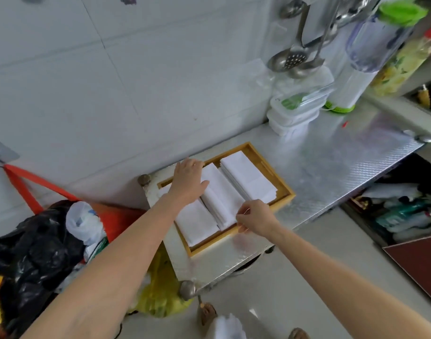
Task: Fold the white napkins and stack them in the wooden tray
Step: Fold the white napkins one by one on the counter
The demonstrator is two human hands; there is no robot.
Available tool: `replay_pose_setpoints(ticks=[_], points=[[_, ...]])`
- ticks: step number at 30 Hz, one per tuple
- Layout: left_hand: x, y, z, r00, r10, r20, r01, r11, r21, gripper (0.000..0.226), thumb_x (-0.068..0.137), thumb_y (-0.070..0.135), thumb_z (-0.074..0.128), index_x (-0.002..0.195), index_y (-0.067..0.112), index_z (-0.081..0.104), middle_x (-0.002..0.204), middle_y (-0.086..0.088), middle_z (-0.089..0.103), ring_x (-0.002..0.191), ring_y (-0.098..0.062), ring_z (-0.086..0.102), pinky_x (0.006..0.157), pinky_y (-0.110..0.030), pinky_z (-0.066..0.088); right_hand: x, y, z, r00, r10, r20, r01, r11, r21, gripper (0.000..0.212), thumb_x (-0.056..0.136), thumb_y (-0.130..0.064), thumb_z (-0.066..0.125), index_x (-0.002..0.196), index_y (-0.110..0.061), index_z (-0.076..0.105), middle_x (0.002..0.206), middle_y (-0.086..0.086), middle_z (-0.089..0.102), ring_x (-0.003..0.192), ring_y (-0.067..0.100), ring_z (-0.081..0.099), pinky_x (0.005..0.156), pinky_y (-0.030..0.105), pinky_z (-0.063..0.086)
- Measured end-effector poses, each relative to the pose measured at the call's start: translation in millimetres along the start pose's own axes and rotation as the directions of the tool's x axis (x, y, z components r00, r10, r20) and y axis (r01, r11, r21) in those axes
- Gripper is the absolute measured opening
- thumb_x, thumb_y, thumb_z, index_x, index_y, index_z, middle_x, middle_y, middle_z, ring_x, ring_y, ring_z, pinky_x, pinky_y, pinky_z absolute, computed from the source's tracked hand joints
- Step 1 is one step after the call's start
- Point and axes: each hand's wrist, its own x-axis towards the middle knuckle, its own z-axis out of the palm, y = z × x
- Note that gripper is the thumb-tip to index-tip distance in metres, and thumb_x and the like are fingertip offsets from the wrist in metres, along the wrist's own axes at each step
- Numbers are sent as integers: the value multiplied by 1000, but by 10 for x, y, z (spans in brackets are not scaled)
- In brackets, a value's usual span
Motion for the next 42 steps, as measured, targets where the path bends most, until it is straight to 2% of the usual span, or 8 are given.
replay_pose_setpoints(ticks=[4, 9, 13, 21, 27, 34, 38, 42], points=[[216, 1024, -128, 991, 137, 11, -135, 986, -97, 40, 95, 27, 55, 132, 13, 51, 132, -6, 54, 121, -24, 50, 102, -34, 39, -157, 536, -902, 984, 17, -176, -7, 998, 57, 13, 85, -4, 53, 78, -1, 64, 73, 10, 69, 58, 19, 67, 62, 35, 57], [321, 2927, 201, 923, 313, 222, -304, 950, -77, 31, 94, 25, 50, 123, 15, 57, 127, -10, 58, 115, -28, 55, 90, -33, 45, -714, 1858, -2247, 917, 117, -382, -122, 993, 13, 17, 81, -9, 54, 67, -6, 63, 72, 13, 71, 69, 29, 69, 67, 39, 57], [252, 4702, 599, 768, 510, 387, -569, 821, 46, 27, 91, 20, 51, 115, 11, 58, 120, -13, 60, 111, -31, 57, 87, -35, 48, -1468, 3118, -3428, 817, 266, -511, -329, 944, -33, 17, 85, -14, 54, 69, -13, 61, 80, 12, 70, 76, 29, 67, 72, 36, 57], [-210, 7902, 1170, 397, 796, 458, -898, 439, 15, 35, 95, 32, 50, 126, 17, 52, 126, -5, 58, 114, -27, 56, 91, -39, 47, -3182, 5130, -4846, 413, 577, -705, -585, 761, 280, 19, 89, -19, 52, 97, -10, 67, 100, 10, 69, 94, 29, 64, 81, 37, 53], [-685, 10038, 1647, 94, 882, 462, -990, 132, -51, 33, 95, 30, 48, 126, 18, 52, 129, -4, 56, 116, -27, 54, 92, -39, 46, -4225, 6341, -5416, 99, 712, -695, -644, 578, 501, 19, 90, -20, 51, 101, -12, 65, 104, 8, 67, 97, 29, 63, 80, 37, 51], [-1062, 12023, 1960, -226, 859, 460, -974, -197, -111, 44, 96, 25, 51, 139, 13, 44, 138, -5, 50, 124, -25, 50, 96, -34, 43, -5076, 7323, -6106, -144, 799, -583, -656, 364, 661, 14, 91, -18, 46, 85, -14, 58, 99, 13, 64, 94, 30, 61, 70, 30, 42], [-1256, 12868, 2148, -292, 834, 469, -956, -269, -116, 45, 96, 25, 51, 139, 14, 44, 137, -6, 50, 123, -25, 51, 95, -34, 43, -5370, 7846, -6360, -246, 817, -522, -631, 274, 726, 20, 93, -14, 41, 99, -12, 60, 103, 10, 64, 92, 29, 59, 73, 32, 47], [-1485, 13542, 2449, -324, 805, 497, -943, -316, -103, 45, 96, 26, 51, 139, 16, 43, 136, -6, 50, 122, -26, 50, 92, -34, 44, -5656, 8429, -6673, -252, 834, -491, -647, 233, 726, 18, 93, -11, 39, 97, -11, 56, 103, 11, 62, 89, 29, 57, 67, 29, 41]])
